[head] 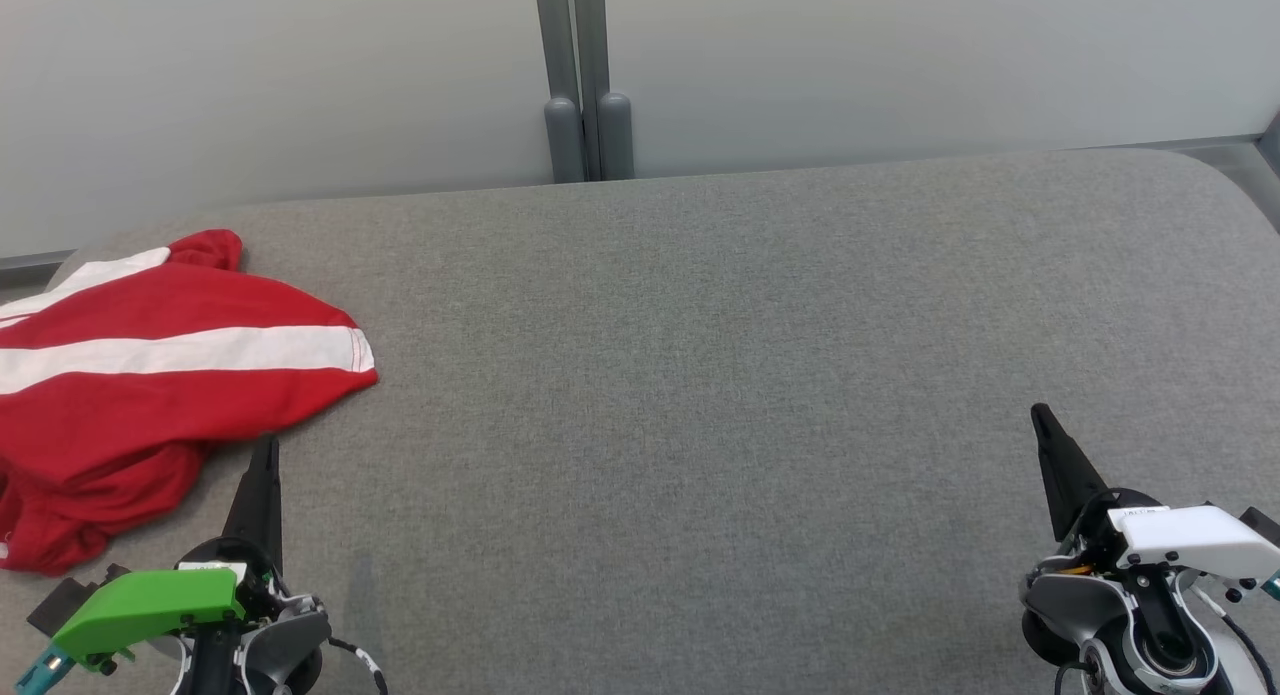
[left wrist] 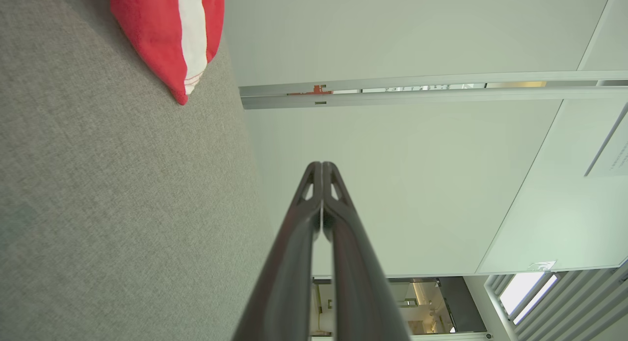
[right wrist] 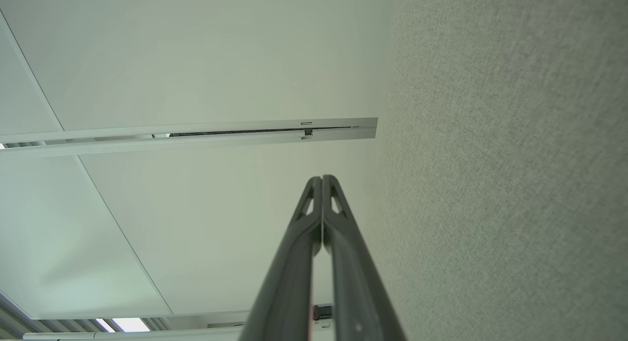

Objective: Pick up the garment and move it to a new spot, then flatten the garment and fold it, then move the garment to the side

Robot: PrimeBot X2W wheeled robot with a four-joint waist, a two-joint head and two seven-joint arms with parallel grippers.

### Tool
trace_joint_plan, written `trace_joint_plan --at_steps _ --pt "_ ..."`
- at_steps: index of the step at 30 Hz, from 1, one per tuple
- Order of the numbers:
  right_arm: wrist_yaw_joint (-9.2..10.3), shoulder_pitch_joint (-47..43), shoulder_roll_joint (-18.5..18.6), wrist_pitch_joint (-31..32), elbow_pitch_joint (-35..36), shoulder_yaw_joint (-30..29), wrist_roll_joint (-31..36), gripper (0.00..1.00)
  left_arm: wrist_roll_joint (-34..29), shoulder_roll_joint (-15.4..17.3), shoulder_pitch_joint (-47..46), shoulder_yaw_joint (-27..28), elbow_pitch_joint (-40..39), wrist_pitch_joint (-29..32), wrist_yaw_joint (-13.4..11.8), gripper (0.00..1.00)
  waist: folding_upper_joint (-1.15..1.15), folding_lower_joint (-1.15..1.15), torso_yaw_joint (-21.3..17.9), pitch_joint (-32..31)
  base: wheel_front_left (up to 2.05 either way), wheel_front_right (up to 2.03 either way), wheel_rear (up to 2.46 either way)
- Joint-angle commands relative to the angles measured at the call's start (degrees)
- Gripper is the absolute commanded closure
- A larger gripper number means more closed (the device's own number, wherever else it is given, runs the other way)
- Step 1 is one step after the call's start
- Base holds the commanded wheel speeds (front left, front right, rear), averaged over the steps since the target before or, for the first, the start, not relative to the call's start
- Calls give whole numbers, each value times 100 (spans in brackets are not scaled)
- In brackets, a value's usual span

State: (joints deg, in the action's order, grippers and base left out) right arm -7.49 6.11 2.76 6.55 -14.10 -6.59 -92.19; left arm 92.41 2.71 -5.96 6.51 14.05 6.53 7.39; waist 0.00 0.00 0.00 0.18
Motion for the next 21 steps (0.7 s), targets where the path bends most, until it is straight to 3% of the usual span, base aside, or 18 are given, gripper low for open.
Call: trace_joint_plan --at_steps 1,5,6,21 --pt "-2 24 14 6 27 2 -45 100 -10 45 -72 7 -8 13 27 100 0 0 0 0 0 0 0" --pt "-2 24 14 6 27 2 -45 100 -10 45 -72 7 -8 13 27 100 0 0 0 0 0 0 0" --pt "1 1 0 -2 0 2 1 0 -2 -1 0 0 1 -3 0 0 0 0 0 0 0 0 0" --pt "1 -56 21 -319 111 346 160 0 -274 -24 94 -200 -15 -335 -5 0 0 0 22 14 0 0 0"
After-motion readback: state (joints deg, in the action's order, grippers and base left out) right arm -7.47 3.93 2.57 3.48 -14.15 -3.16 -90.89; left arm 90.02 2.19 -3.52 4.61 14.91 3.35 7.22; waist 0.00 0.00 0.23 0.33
